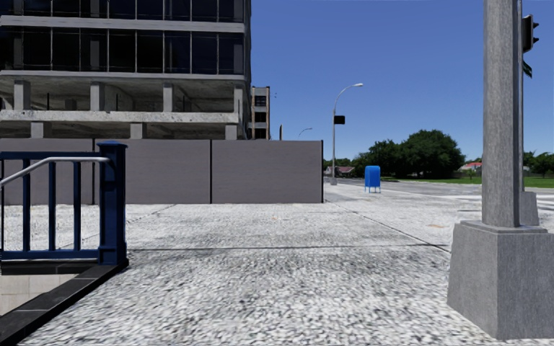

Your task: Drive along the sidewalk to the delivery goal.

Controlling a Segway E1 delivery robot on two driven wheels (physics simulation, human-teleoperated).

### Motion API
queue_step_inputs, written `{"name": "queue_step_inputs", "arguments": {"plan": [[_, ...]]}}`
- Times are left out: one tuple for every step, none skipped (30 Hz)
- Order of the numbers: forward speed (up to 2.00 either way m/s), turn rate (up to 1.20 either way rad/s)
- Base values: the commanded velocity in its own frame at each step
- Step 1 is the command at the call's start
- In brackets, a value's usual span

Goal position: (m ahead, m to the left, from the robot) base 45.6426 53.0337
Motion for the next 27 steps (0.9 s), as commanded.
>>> {"name": "queue_step_inputs", "arguments": {"plan": [[2.0, 0.0], [2.0, 0.0], [2.0, 0.0], [2.0, 0.0], [2.0, 0.0], [2.0, 0.0], [2.0, 0.0], [2.0, 0.0], [2.0, 0.0], [2.0, 0.0], [2.0, 0.0], [2.0, 0.0], [2.0, 0.0], [2.0, 0.0], [2.0, 0.0], [2.0, 0.0], [2.0, 0.0], [2.0, 0.0], [2.0, 0.0], [2.0, 0.0], [2.0, 0.0], [2.0, 0.0], [2.0, 0.0], [2.0, 0.0], [2.0, -0.48], [2.0, -0.93], [2.0, -1.12]]}}
